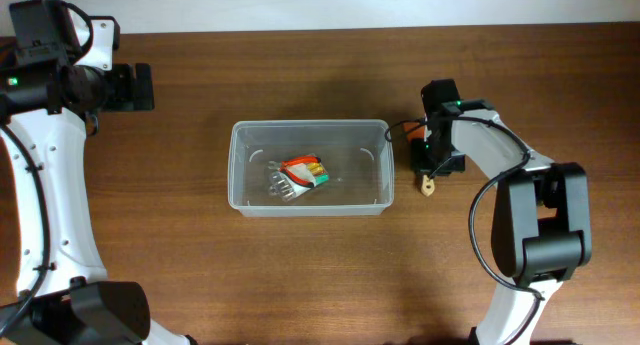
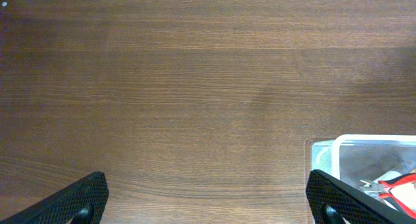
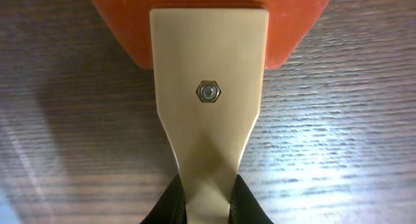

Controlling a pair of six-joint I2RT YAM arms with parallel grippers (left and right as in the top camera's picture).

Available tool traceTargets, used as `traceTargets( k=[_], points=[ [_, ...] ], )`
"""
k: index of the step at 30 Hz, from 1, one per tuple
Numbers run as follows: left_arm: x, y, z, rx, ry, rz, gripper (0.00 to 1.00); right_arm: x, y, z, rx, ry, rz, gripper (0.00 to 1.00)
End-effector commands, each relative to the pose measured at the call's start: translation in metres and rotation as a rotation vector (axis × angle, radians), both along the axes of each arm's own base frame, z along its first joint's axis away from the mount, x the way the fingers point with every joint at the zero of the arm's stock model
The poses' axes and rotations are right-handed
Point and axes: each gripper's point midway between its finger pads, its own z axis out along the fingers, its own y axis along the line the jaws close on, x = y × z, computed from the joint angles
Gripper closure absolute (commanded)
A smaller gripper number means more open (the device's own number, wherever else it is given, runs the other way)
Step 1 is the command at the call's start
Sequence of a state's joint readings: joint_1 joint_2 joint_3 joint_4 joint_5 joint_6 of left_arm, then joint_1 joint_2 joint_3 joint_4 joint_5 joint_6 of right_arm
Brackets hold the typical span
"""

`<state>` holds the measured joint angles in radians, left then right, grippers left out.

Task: Pack container
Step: 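Lift the scraper over the container, release it inside, retract right arm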

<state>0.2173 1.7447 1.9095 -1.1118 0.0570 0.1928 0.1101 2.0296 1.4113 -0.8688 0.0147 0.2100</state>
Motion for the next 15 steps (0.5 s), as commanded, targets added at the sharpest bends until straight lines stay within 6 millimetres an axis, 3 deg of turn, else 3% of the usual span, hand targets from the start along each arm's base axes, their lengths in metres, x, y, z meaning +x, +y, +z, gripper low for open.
traceTargets(
  k=[1,9,10,12,15],
  points=[
    [0.000,-0.004,0.003,-0.019,-0.009,-0.005,0.01,0.032,-0.001,0.057,0.010,-0.156,-0.013,0.96],
    [0.000,-0.004,0.003,-0.019,-0.010,-0.005,0.01,0.054,0.003,0.173,-0.023,-0.386,0.078,0.96],
    [0.000,-0.004,0.003,-0.019,-0.010,-0.005,0.01,0.055,0.010,0.189,-0.024,-0.414,0.142,0.96],
    [0.000,-0.004,0.003,-0.019,-0.010,-0.005,0.01,0.045,0.044,0.223,-0.009,-0.471,0.421,0.96],
    [0.000,-0.004,0.003,-0.019,-0.010,-0.005,0.01,0.022,0.085,0.244,-0.027,-0.491,0.733,0.96]
  ],
)
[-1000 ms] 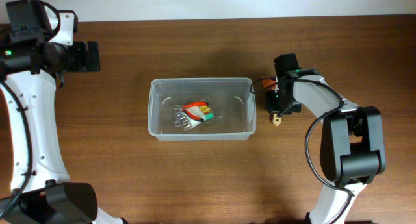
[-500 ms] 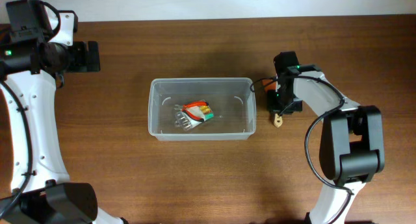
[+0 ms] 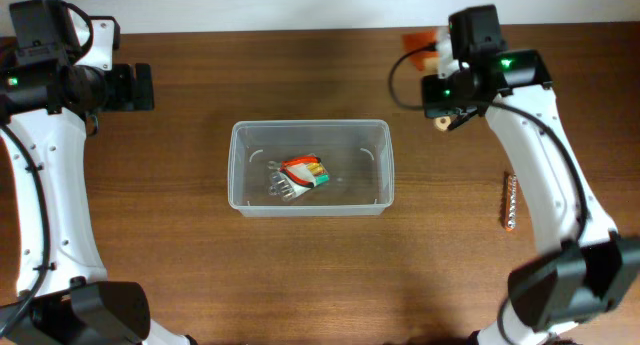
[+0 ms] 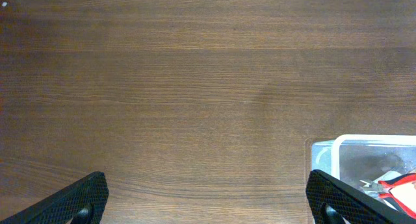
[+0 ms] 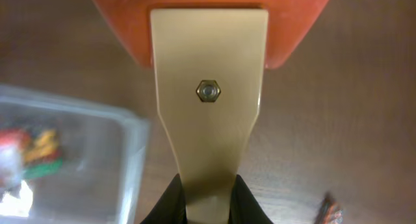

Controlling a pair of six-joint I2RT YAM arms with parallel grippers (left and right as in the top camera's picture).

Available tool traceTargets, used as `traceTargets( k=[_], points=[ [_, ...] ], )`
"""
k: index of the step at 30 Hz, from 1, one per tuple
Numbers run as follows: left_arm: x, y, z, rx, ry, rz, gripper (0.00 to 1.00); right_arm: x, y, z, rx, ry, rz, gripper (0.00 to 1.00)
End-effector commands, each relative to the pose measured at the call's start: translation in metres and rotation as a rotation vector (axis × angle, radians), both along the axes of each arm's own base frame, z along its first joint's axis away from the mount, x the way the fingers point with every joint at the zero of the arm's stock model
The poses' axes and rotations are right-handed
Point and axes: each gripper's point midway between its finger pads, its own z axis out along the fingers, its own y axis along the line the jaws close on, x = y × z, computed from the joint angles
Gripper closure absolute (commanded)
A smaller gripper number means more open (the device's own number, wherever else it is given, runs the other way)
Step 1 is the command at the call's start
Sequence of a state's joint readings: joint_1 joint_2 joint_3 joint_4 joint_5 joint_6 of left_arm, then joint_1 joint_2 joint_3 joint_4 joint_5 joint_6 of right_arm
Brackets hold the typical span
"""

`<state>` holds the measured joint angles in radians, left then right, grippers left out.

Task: Pack container
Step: 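Lift the scraper over the container, release it inside, retract right arm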

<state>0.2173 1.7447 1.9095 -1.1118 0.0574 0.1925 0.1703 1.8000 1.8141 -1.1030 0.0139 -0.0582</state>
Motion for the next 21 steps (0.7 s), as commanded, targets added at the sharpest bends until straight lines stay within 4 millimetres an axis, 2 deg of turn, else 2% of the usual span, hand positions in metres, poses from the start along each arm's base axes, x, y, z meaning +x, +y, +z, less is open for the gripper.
traceTargets(
  k=[1,3,6,9,11,15,21],
  points=[
    [0.000,-0.004,0.002,-0.018,-0.009,-0.005,0.01,-0.030,0.067,0.043,-0.107,-0.102,0.501,0.96],
    [0.000,-0.004,0.002,-0.018,-0.009,-0.005,0.01,-0.045,0.088,0.040,-0.152,-0.093,0.646,0.96],
    [0.000,-0.004,0.003,-0.018,-0.010,-0.005,0.01,-0.069,0.122,0.027,-0.204,-0.053,0.867,0.96],
    [0.000,-0.004,0.002,-0.019,-0.009,-0.005,0.01,-0.083,0.149,0.009,-0.219,-0.027,1.011,0.96],
    [0.000,-0.004,0.003,-0.019,-0.010,-0.005,0.01,-0.086,0.160,-0.007,-0.231,0.003,1.068,0.96],
    [0.000,-0.004,0.002,-0.021,-0.010,-0.007,0.01,-0.080,0.168,-0.042,-0.237,0.077,1.098,0.96],
    [0.000,-0.006,0.003,-0.027,-0.012,-0.012,0.01,-0.071,0.170,-0.106,-0.145,0.229,1.118,0.96]
  ],
)
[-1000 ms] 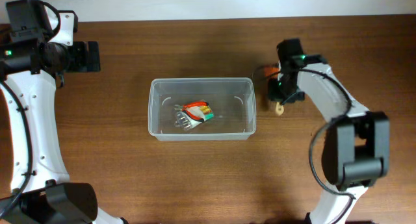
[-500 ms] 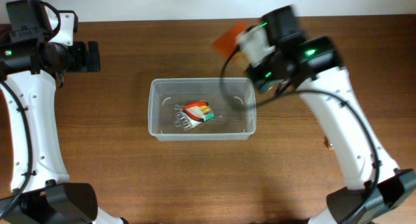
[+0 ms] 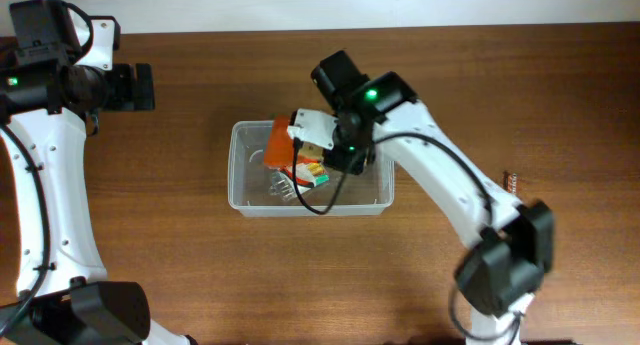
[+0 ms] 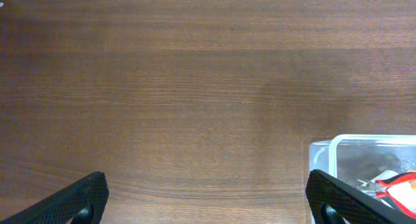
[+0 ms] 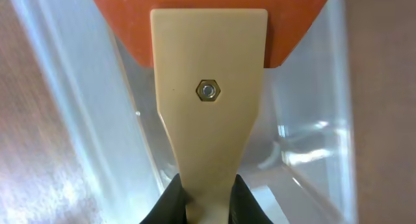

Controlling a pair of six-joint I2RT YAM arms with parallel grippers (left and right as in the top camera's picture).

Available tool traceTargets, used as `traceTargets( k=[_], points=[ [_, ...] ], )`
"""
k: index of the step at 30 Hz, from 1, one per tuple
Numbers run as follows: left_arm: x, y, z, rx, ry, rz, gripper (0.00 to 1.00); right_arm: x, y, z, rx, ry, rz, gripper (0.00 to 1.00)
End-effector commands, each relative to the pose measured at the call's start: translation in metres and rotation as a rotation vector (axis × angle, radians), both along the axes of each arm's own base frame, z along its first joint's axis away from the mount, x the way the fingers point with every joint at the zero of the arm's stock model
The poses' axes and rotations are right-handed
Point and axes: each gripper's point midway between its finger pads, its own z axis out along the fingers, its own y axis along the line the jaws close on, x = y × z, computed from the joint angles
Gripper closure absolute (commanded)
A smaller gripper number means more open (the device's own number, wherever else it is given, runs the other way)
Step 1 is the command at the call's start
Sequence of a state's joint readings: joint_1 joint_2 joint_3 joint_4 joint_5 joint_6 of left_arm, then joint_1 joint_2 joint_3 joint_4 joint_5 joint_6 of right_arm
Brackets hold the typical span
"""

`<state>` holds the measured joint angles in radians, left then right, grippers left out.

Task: Pack container
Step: 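Lift the scraper over the container, release it inside, retract right arm, then grasp the orange socket rail with the right gripper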

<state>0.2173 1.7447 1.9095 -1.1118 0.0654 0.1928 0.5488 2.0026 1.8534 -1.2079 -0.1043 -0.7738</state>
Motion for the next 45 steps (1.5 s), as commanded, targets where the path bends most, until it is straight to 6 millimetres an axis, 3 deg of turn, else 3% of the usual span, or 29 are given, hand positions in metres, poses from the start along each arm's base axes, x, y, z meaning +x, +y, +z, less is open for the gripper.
traceTargets(
  k=[1,5,8,9,10,11,12,15,18,21,23,25,26,28,31,34,36,37,41,45],
  points=[
    [0.000,-0.004,0.003,-0.021,-0.011,-0.007,0.01,0.001,-0.001,-0.033,0.021,0.103,0.012,0.96],
    [0.000,-0.004,0.003,-0.021,-0.011,-0.007,0.01,0.002,-0.009,-0.061,-0.012,0.171,-0.011,0.96],
    [0.000,-0.004,0.003,-0.021,-0.011,-0.007,0.01,0.003,-0.013,-0.066,-0.019,0.185,-0.021,0.92],
    [0.000,-0.004,0.003,-0.021,-0.011,-0.007,0.01,0.004,-0.014,-0.066,-0.019,0.185,-0.025,0.81],
    [0.000,-0.004,0.003,-0.021,-0.011,-0.007,0.01,0.002,-0.016,-0.066,-0.023,0.194,-0.028,0.27],
    [0.000,-0.004,0.003,-0.020,-0.011,-0.007,0.01,0.000,-0.018,-0.066,-0.028,0.202,-0.028,0.11],
    [0.000,-0.004,0.003,-0.021,-0.012,-0.007,0.01,-0.001,-0.019,-0.066,-0.034,0.205,-0.028,0.01],
    [0.001,-0.004,0.003,-0.020,-0.013,-0.007,0.01,0.003,-0.022,-0.060,-0.047,0.195,-0.106,0.01],
    [0.001,-0.004,0.003,-0.020,-0.013,-0.007,0.01,0.019,-0.030,-0.036,-0.078,0.120,-0.265,0.01],
    [0.001,-0.004,0.003,-0.019,-0.013,-0.007,0.01,0.039,-0.047,0.008,-0.093,-0.009,-0.456,0.01],
    [0.001,-0.004,0.003,-0.011,-0.013,-0.018,0.01,0.050,-0.062,0.049,-0.057,-0.091,-0.582,0.01],
    [0.001,-0.004,0.004,-0.001,-0.015,-0.032,0.01,0.060,-0.087,0.095,0.008,-0.177,-0.746,0.01],
    [0.002,-0.004,0.004,0.006,-0.016,-0.041,0.01,0.064,-0.109,0.121,0.051,-0.226,-0.869,0.01],
    [0.002,-0.004,0.004,0.012,-0.016,-0.049,0.01,0.062,-0.152,0.154,0.117,-0.265,-1.058,0.01],
    [0.002,-0.009,0.004,0.001,-0.018,-0.063,0.01,0.046,-0.217,0.174,0.135,-0.271,-1.276,0.01],
    [0.004,-0.016,0.004,-0.003,-0.021,-0.082,0.01,0.020,-0.273,0.173,0.105,-0.205,-1.441,0.01],
    [0.005,-0.022,0.005,-0.005,-0.022,-0.096,0.01,0.003,-0.301,0.165,0.087,-0.131,-1.527,0.01],
    [0.006,-0.027,0.005,-0.005,-0.023,-0.107,0.01,-0.010,-0.328,0.154,0.066,-0.068,-1.611,0.01],
    [0.006,-0.031,0.005,-0.005,-0.023,-0.116,0.01,-0.029,-0.362,0.116,-0.006,0.049,-1.704,0.01],
    [0.006,-0.031,0.005,-0.005,-0.023,-0.115,0.01,-0.035,-0.369,0.073,-0.065,0.137,-1.687,0.01]
  ],
)
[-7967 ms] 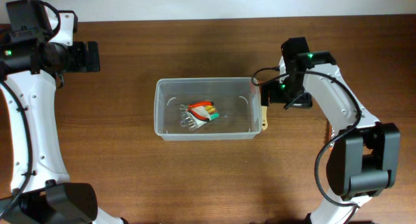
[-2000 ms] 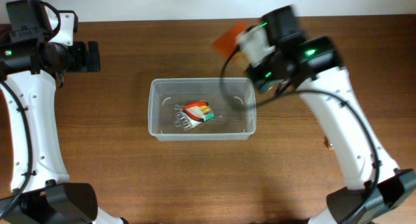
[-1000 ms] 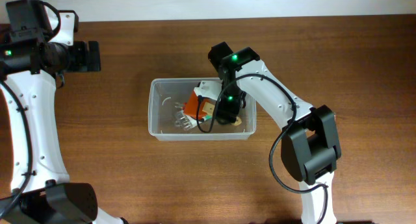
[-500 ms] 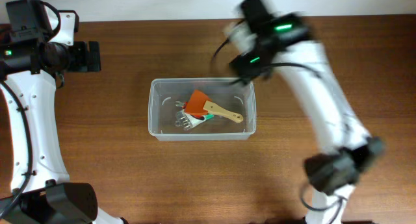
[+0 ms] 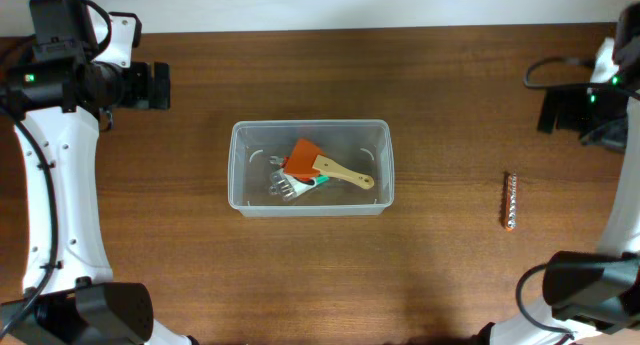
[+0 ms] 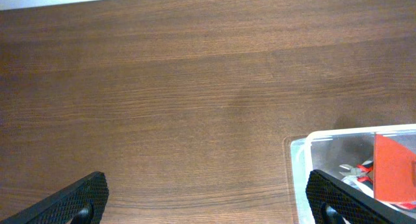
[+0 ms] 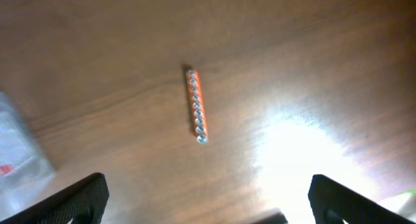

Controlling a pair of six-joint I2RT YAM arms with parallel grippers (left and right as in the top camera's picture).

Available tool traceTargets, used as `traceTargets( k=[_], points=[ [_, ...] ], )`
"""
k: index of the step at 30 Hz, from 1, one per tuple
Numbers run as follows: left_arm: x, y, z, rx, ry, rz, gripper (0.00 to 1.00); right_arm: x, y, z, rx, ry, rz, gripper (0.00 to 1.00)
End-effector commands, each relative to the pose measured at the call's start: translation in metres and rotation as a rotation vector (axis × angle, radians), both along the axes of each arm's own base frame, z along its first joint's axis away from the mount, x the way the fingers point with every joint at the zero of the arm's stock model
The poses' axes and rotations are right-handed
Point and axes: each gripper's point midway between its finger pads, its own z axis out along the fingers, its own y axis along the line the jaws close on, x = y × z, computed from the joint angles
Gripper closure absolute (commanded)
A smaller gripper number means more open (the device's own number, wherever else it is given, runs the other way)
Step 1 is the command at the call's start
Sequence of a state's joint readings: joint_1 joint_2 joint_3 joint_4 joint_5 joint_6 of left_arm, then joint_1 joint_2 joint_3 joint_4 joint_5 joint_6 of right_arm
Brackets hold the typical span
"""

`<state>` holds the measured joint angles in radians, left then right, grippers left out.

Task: Pack container
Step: 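Grasp the orange socket rail with the right gripper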

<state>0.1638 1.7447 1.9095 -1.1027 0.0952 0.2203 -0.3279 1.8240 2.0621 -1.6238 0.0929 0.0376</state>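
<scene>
A clear plastic container [image 5: 236, 165] stands mid-table. In it an orange scraper [image 5: 325, 165] with a tan wooden handle lies across a red-handled hand tool [image 5: 285, 185]. The left wrist view shows the container's corner [image 6: 299, 146] and the orange blade [image 6: 393, 165]. A short orange and silver strip [image 5: 510, 201] lies on the table to the right, seen from above in the right wrist view [image 7: 197, 105]. My right gripper [image 5: 552, 111] hangs open and empty at the far right [image 7: 208, 198]. My left gripper [image 5: 160, 86] is open at the back left [image 6: 208, 201].
The brown wooden table [image 5: 450, 285] ends at a white strip along the back. The container's edge [image 7: 16, 146] shows blurred at the left of the right wrist view. A bright glare patch [image 7: 305, 152] lies on the wood near the strip.
The scraper has left my right gripper and lies in the container. That gripper is open, now at the far right over the strip. My left arm has shifted slightly toward the container.
My right gripper was shut on the scraper's handle low by the container's right side. Then it held the scraper raised at the back right, then over the container. Now the scraper rests inside and the gripper is open far right.
</scene>
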Motion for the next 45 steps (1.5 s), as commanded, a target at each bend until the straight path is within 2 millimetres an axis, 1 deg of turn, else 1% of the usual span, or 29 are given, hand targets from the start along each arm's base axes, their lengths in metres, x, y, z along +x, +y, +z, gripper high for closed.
traceTargets(
  k=[1,4,5,7,10,12,15,17,20,24,30,32,33,34,35,36,37,45],
  points=[
    [0.000,-0.003,0.003,0.000,-0.010,-0.022,0.01,-0.006,0.001,-0.049,0.055,0.106,0.023,0.01],
    [0.000,-0.003,0.003,0.000,-0.010,-0.022,0.01,-0.006,0.004,-0.094,0.083,0.138,0.024,0.01],
    [0.000,-0.003,0.003,0.000,-0.010,-0.022,0.01,-0.007,0.005,-0.106,0.090,0.143,0.025,0.01],
    [0.000,-0.003,0.003,0.000,-0.010,-0.022,0.01,-0.011,0.008,-0.136,0.104,0.159,0.036,0.01],
    [0.000,-0.003,0.003,0.000,-0.010,-0.022,0.01,-0.017,0.013,-0.169,0.120,0.168,0.053,0.01],
    [0.000,-0.003,0.003,0.000,-0.010,-0.023,0.01,-0.020,0.014,-0.188,0.119,0.167,0.064,0.01],
    [0.000,-0.003,0.003,0.000,-0.011,-0.022,0.01,-0.024,0.016,-0.211,0.117,0.157,0.115,0.02],
    [0.000,-0.003,0.003,0.001,-0.011,-0.023,0.01,-0.025,0.020,-0.223,0.126,0.144,0.158,0.01],
    [0.000,-0.003,0.003,0.000,-0.010,-0.023,0.01,-0.028,0.021,-0.240,0.117,0.126,0.176,0.01],
    [0.000,-0.003,0.003,0.000,-0.009,-0.022,0.01,-0.030,0.022,-0.250,0.110,0.110,0.177,0.01],
    [-0.003,-0.003,0.001,-0.002,0.002,-0.022,0.01,-0.031,0.022,-0.253,0.108,0.108,0.176,0.00],
    [-0.003,-0.003,0.001,-0.003,0.007,-0.022,0.01,-0.031,0.022,-0.253,0.109,0.109,0.176,0.08],
    [-0.003,-0.003,0.001,-0.003,0.007,-0.022,0.01,-0.031,0.022,-0.253,0.109,0.109,0.176,0.18],
    [-0.003,-0.003,0.001,-0.003,0.007,-0.022,0.01,-0.031,0.022,-0.253,0.109,0.110,0.176,0.25],
    [-0.003,-0.003,0.000,-0.003,0.007,-0.022,0.01,-0.032,0.023,-0.253,0.110,0.112,0.176,0.36],
    [-0.003,-0.003,0.001,-0.003,0.007,-0.022,0.01,-0.032,0.023,-0.253,0.110,0.112,0.176,0.43],
    [-0.003,-0.003,0.000,-0.003,0.007,-0.022,0.01,-0.032,0.023,-0.253,0.110,0.112,0.176,0.48],
    [-0.003,-0.003,0.001,-0.003,0.007,-0.022,0.01,-0.032,0.023,-0.253,0.110,0.112,0.176,0.52]
  ],
)
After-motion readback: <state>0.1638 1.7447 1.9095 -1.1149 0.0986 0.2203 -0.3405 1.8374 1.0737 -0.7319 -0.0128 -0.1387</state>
